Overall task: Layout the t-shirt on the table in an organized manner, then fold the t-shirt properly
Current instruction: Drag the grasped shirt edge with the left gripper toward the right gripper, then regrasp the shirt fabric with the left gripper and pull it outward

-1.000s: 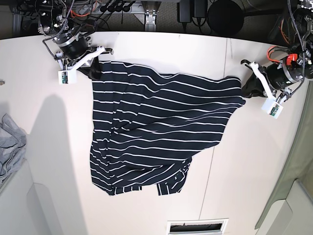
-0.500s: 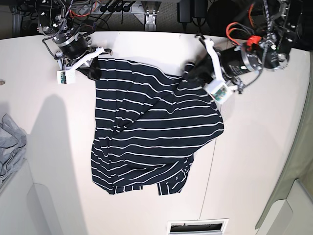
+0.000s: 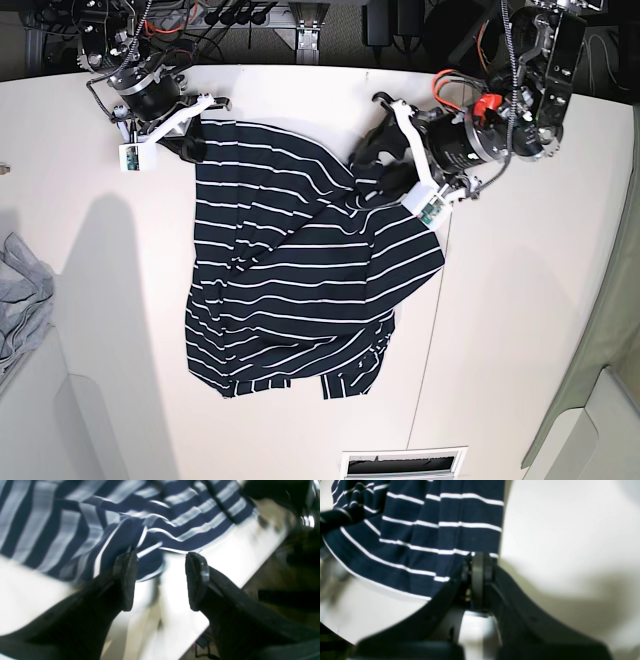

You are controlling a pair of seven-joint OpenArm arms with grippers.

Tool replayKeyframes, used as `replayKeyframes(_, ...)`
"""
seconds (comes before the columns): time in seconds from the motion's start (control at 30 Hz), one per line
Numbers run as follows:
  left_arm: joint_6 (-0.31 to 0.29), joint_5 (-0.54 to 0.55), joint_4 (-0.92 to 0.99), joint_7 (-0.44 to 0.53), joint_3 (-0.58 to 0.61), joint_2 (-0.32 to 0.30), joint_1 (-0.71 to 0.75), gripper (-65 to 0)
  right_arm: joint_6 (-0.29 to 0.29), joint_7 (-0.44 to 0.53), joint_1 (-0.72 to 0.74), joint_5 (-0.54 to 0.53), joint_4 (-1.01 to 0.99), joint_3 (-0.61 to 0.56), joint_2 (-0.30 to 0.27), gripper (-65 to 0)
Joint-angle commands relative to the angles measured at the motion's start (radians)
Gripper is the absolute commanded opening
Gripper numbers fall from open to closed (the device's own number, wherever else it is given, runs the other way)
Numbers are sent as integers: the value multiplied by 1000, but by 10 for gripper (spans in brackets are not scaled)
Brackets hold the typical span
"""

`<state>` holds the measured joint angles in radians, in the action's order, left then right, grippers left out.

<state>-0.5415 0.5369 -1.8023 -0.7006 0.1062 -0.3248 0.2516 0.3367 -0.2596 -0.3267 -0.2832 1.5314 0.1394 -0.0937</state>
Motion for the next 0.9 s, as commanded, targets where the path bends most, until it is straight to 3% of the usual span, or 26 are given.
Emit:
replayKeyframes(0.0, -2, 39, -23, 12, -34, -15, 4, -319, 12, 20, 5, -8, 14, 3, -3, -650)
replayKeyframes(0.17, -32, 137, -25, 12, -179, -30, 10, -319, 11, 21, 5, -8, 14, 3, -6, -650)
replayKeyframes(0.33, -31, 143, -13, 16, -274, -30, 9, -319, 12, 24, 5, -8, 14, 3, -6, -650)
replayKeyframes(0.5, -31, 177, 28, 17, -261, -33, 9, -319, 12, 24, 11, -8, 14, 3, -5, -650)
replayKeyframes(0.6, -31, 129, 33, 31, -242, -31, 9, -319, 11, 23, 22, -6, 14, 3, -6, -650)
replayKeyframes(0.73, 46, 46, 50, 42, -246, -25, 10, -319, 11, 24, 21, -1, 14, 3, -5, -650)
replayKeyframes(0.87, 48, 63, 143, 38, -246, -24, 21, -319, 11, 24, 26, -1, 14, 3, -5, -650)
